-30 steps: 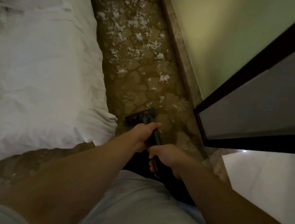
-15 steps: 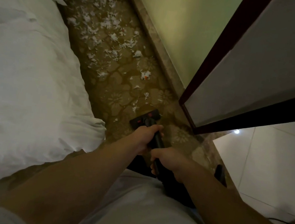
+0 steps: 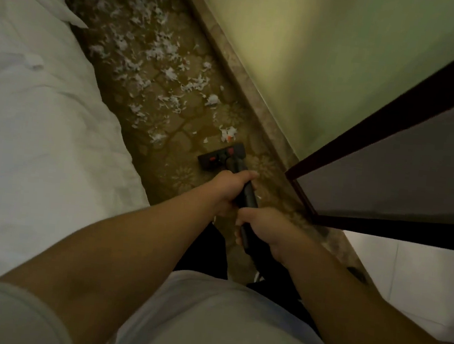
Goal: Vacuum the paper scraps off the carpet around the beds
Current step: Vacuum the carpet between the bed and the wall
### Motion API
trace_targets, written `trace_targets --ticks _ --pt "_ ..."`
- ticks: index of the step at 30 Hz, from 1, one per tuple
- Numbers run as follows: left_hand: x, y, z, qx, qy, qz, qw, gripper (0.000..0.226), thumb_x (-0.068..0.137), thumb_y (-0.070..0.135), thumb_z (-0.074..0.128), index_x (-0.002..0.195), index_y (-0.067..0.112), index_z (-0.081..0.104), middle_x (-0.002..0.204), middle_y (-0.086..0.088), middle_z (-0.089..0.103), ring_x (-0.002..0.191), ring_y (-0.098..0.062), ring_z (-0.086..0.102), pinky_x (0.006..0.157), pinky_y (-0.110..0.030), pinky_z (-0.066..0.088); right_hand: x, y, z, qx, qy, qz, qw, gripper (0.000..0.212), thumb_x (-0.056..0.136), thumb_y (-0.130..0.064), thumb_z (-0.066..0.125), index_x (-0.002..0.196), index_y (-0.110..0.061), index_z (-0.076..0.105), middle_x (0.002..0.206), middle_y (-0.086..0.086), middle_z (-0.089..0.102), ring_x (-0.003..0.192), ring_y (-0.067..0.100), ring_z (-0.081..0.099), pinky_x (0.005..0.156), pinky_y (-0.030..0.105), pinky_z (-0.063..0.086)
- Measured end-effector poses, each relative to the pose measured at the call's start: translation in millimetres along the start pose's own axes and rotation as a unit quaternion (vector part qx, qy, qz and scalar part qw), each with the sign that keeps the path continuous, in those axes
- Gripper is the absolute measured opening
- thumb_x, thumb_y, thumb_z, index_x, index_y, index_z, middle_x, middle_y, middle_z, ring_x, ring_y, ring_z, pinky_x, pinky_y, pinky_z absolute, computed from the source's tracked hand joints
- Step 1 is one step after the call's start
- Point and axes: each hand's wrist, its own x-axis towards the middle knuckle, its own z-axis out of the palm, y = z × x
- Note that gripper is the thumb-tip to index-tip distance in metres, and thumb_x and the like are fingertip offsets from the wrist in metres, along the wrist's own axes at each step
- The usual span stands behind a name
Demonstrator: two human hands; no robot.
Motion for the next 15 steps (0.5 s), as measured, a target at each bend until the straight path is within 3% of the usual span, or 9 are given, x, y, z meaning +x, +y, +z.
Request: trace_targets --ticks 4,8,15 --pt "21.4 65.5 -40.9 0.017 -0.002 0.000 1.000 0.035 0.091 0.034 0.073 0.107 0.005 0.063 0.091 -0.008 0.069 0.089 -0.027 0.067 0.085 -0.043 0.058 24.8 -66.7 29.8 0.021 0.010 0.007 1.000 0.010 0.088 -0.012 0.065 0.090 -0.002 0.067 0.071 0.013 0.065 0.056 0.024 0.063 0.051 0.029 0.049" --pt "38.2 118.7 -66.1 0.026 -0.004 0.010 1.000 0.039 0.092 0.034 0.073 0.113 0.004 0.061 0.085 -0.005 0.069 0.082 -0.024 0.066 0.066 -0.037 0.054 40.9 -121.6 46.7 0.044 0.012 -0.013 0.999 0.006 0.088 -0.009 0.064 0.087 -0.003 0.066 0.069 0.012 0.064 0.062 0.026 0.062 0.057 0.032 0.050" --pt "51.0 157.5 -86.3 0.020 0.006 0.011 1.000 0.037 0.093 0.032 0.072 0.118 0.008 0.058 0.089 -0.006 0.070 0.088 -0.025 0.067 0.071 -0.039 0.055 53.2 -162.7 54.7 0.025 0.014 -0.028 0.999 0.010 0.085 -0.013 0.066 0.090 -0.004 0.069 0.079 0.014 0.068 0.072 0.029 0.065 0.073 0.040 0.053"
